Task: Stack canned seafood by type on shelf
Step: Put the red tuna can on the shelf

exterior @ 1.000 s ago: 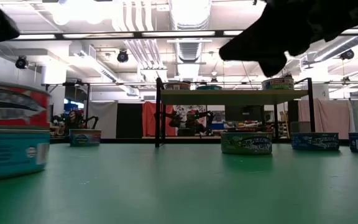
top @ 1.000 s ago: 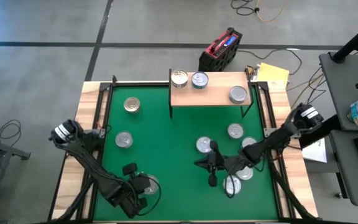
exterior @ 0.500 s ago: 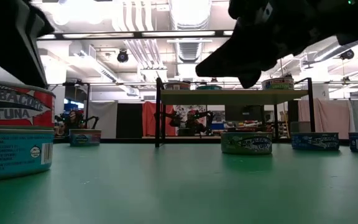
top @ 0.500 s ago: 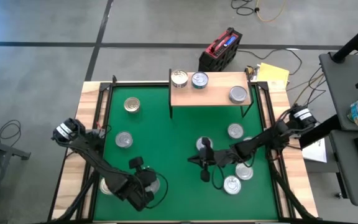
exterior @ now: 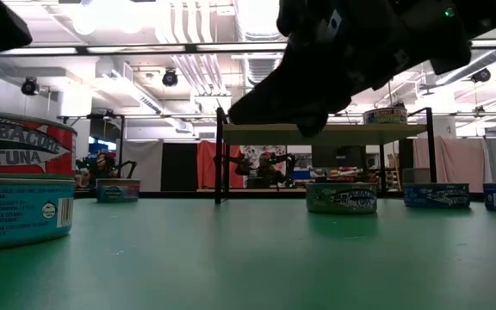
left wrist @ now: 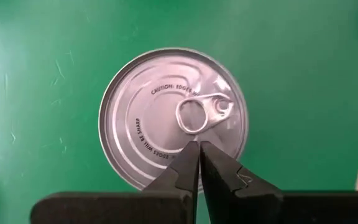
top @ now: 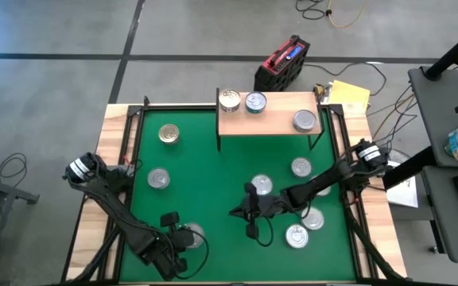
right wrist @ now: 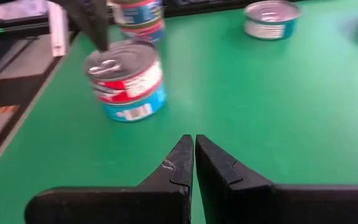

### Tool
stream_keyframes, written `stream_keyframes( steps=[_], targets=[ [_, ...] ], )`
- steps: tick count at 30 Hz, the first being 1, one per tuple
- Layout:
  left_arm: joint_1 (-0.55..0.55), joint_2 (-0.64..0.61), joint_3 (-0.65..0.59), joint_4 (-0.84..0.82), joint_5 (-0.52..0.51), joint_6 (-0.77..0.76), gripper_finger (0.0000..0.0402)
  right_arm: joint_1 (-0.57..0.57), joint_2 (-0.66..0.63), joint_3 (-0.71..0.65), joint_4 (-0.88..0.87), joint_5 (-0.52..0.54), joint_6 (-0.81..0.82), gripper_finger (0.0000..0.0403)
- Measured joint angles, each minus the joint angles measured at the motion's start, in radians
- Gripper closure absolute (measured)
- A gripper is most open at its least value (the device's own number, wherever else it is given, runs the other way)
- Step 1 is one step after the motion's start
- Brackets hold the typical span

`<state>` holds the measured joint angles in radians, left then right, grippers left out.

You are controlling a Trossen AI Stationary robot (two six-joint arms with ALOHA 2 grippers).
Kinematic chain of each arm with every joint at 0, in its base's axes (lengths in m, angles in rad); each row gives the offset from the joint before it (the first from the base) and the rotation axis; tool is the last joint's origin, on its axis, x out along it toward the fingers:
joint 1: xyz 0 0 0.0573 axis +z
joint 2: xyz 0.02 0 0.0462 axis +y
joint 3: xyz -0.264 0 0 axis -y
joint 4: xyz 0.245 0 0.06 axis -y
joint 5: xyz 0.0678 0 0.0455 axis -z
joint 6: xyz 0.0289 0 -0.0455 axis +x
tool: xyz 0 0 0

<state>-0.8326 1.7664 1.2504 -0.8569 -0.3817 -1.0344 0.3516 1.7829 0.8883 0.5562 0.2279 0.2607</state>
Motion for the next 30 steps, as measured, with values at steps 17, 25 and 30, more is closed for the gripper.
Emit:
stream_keyframes(
  steps=[17,25,30],
  targets=[
    [0.012,-0.001,-0.114,0.098,-0.237,-0.052,0.0401,-0.037,0.091,0.121,-0.029,-0.083,0.106,0.0385],
    [0.009,0.002,-0.057,0.034,-0.276,0.003,0.0401,-0.058,0.091,0.115,-0.027,-0.157,0.04,0.0326],
    [0.009,0.001,-0.02,-0.07,-0.241,0.004,0.0401,-0.072,0.091,0.116,-0.025,-0.151,0.085,0.0282]
  ],
)
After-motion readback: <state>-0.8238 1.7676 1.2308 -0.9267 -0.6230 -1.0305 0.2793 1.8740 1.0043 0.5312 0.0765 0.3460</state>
